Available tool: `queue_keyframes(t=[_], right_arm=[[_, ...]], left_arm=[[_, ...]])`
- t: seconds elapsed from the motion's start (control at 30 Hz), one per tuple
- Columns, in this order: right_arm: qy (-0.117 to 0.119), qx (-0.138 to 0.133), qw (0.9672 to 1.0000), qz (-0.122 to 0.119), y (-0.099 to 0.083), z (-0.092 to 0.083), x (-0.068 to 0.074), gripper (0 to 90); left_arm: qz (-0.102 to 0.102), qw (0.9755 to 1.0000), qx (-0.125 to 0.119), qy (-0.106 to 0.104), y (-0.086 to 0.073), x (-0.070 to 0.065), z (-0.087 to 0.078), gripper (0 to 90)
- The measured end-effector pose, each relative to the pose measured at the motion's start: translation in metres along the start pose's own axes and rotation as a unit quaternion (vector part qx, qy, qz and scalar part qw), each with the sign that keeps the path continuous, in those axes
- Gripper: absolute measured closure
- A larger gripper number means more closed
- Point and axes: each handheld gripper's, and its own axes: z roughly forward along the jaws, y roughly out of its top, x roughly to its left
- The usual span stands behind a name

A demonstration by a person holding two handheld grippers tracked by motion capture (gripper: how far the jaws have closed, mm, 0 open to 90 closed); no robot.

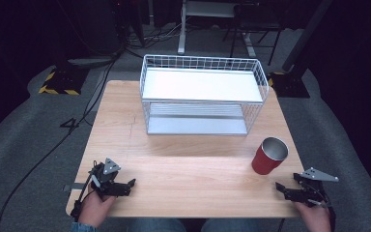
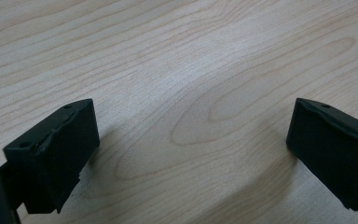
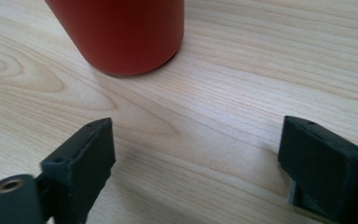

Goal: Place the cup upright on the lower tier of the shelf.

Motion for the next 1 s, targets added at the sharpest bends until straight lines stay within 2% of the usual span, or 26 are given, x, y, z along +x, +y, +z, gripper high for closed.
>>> queue_keyframes(t=[0.1, 0.17, 0.4, 0.7, 0.83, 1.0], right_arm=[[0.005, -0.006, 0.9999, 0.013, -0.001, -0.003, -0.003, 15.3], [0.004, -0.006, 0.9999, 0.013, -0.001, -0.004, -0.003, 15.2], [-0.005, -0.018, 0.9998, 0.001, 0.002, -0.012, 0.002, 14.7], [-0.008, -0.034, 0.9991, -0.023, 0.012, -0.026, 0.017, 13.9], [-0.006, -0.051, 0.9982, -0.031, 0.016, -0.034, 0.025, 10.7], [0.001, -0.074, 0.9964, -0.040, 0.021, -0.042, 0.032, 1.7]], left_arm=[[0.000, 1.0000, 0.002, -0.001, 0.000, 0.000, 0.000, 2.8], [-0.001, 1.0000, 0.000, 0.000, 0.001, 0.000, 0.001, 2.7], [0.000, 1.0000, 0.002, -0.001, 0.001, 0.001, 0.001, 2.6], [0.000, 1.0000, 0.001, 0.000, 0.003, 0.000, 0.002, 2.0], [0.001, 1.0000, 0.002, 0.001, 0.003, 0.001, 0.002, 1.9], [0.001, 1.0000, 0.001, 0.000, 0.003, 0.001, 0.003, 1.9]])
